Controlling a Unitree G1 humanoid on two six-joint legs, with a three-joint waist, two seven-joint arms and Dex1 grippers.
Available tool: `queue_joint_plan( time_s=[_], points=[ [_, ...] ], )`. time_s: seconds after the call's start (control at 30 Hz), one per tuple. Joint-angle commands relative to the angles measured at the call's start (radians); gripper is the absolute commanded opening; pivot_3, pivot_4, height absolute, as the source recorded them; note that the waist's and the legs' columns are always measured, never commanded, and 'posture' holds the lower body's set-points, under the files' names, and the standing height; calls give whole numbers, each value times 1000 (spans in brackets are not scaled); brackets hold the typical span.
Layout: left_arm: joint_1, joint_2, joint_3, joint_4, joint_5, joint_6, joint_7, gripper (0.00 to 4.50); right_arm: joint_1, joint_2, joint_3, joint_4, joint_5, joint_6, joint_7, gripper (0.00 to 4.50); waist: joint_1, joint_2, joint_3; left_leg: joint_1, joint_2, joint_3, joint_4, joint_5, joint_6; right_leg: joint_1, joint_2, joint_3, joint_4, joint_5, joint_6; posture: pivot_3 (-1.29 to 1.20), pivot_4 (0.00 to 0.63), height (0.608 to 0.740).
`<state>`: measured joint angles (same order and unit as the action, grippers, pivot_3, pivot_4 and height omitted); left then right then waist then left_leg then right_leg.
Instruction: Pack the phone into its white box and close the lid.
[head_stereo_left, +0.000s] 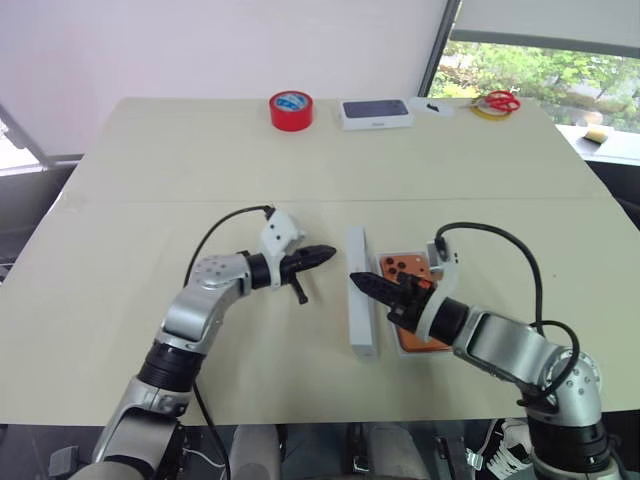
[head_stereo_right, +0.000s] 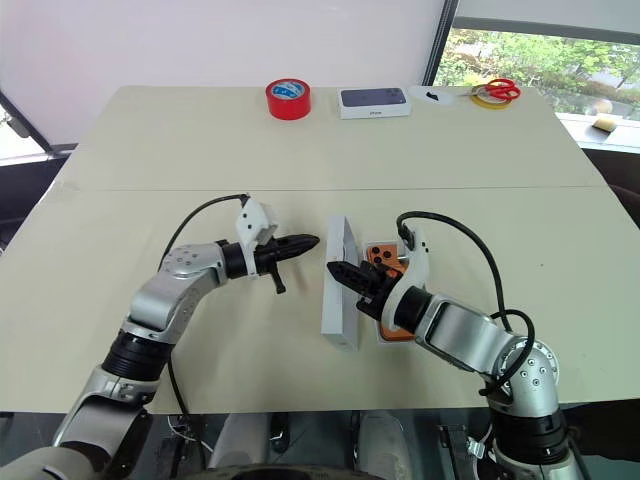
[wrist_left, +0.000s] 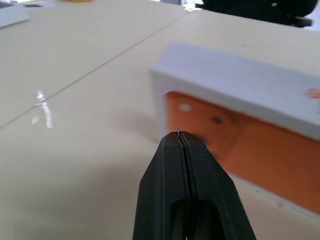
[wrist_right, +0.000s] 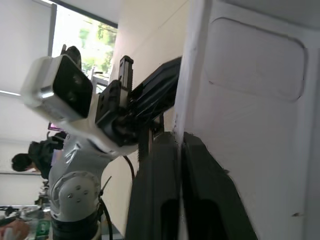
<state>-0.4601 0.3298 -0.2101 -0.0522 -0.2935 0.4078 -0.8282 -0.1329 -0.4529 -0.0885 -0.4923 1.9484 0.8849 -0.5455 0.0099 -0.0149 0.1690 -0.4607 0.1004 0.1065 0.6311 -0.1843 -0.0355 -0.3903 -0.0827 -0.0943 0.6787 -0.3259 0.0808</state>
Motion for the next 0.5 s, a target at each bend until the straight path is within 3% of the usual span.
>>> queue_joint_plan(
  time_s=[0.03,0.17,0.27,0.4,0.5],
  points=[
    [1,-22,-51,-63,-9,19,-18,0,-44,-53,-45,25,24,6,24,1992,0,0,0,0,0,0,0,0,0,0,0,0,0,0,0,0,150,730],
    [-7,-44,-95,-72,-5,30,-33,0,-106,-239,-93,72,24,56,78,4030,4,0,0,0,-1,1,0,0,0,0,0,1,0,0,0,0,150,730],
    [-21,-59,-123,-64,4,38,-34,0,-119,-393,-144,114,20,88,143,4030,5,0,0,0,-1,1,0,0,0,0,0,1,0,0,0,0,150,730],
    [-56,-115,-176,-16,51,39,5,0,-79,-537,-207,167,-191,117,300,4030,6,0,0,0,-1,1,1,0,0,0,0,1,-1,0,0,0,150,730],
    [-80,-157,-201,28,84,48,36,0,-36,-583,-220,169,-366,106,414,4030,6,-1,0,0,-1,1,1,0,0,0,0,1,-1,0,0,0,150,730]
  ],
)
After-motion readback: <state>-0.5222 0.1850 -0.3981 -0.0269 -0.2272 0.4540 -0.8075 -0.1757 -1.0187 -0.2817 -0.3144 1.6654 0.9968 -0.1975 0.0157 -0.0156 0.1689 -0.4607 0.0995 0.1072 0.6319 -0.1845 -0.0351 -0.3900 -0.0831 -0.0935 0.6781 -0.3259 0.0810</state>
